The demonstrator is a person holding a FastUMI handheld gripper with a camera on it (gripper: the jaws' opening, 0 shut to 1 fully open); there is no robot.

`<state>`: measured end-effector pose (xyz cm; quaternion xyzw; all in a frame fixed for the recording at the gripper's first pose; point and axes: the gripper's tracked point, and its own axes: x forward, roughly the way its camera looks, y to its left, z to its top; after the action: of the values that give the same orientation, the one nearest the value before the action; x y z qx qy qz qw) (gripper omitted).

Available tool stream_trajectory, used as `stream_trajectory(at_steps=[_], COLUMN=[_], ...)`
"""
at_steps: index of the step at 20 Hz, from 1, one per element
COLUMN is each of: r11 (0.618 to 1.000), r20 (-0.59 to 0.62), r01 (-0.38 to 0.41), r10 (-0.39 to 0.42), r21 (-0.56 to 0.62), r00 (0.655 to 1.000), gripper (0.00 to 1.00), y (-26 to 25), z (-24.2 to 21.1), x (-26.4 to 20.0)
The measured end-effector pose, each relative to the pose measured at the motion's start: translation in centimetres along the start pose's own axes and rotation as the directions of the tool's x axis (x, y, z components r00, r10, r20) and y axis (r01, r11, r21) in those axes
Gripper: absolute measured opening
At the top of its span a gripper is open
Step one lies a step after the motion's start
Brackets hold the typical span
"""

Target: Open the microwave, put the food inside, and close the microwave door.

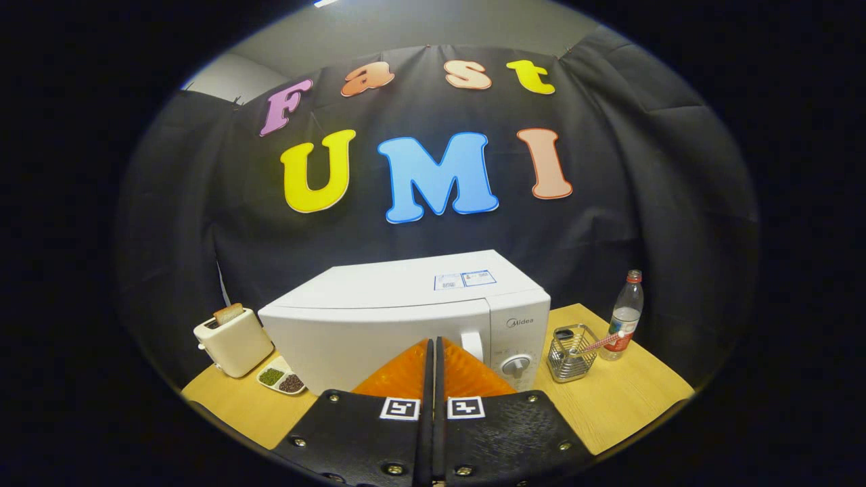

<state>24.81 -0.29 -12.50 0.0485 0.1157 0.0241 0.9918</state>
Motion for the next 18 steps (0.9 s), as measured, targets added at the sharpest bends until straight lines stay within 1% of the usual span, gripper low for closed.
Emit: stream_trajectory(at_steps=[3, 10, 18], r11=[1.0, 0.999, 0.998], r20=[0.029, 0.076, 0.099], r01=[0.016, 0.041, 0.064], r10=[-0.016, -0.039, -0.062], r21=[-0.003, -0.025, -0.022], r00=[0.999, 0.996, 0.993], gripper=[0.01, 0.01, 0.01], y=[-0.2, -0.2, 0.5], z=[1.2, 2.3, 1.7], x=[-2.8, -9.5, -16.0])
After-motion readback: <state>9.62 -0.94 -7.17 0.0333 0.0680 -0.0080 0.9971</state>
